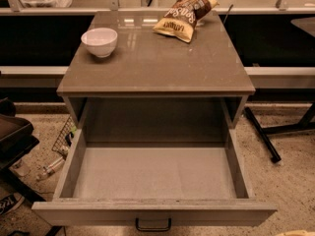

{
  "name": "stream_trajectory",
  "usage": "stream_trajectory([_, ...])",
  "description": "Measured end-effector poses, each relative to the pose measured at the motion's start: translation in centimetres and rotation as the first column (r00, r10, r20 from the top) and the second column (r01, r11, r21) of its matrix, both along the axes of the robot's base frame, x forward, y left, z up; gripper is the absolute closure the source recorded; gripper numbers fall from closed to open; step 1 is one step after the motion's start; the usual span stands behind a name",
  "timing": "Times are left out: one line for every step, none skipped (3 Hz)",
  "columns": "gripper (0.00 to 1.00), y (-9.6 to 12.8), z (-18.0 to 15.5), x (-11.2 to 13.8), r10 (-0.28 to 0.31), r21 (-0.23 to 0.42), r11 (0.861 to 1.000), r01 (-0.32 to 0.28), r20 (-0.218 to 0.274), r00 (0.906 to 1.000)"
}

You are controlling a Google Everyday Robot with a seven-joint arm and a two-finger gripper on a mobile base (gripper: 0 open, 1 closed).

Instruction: Close top drawer

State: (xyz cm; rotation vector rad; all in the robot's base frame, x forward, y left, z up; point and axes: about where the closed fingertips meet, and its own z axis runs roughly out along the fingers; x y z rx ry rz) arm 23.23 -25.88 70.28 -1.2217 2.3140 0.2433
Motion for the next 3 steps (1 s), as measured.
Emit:
stream_trajectory([1.00, 1.6, -3.8, 2.1, 0.041, 0.068, 0.997, -0.041, 0.001, 0.9991])
stream_trajectory([1.00, 4.9, -6.4, 5.7, 0.112, 0.130, 0.985, -0.114, 0.029, 0.9933])
stream_trajectory([1.00, 7.0, -6.9, 7.8, 0.156, 0.148, 0.976, -0.162, 0.054, 0.9864])
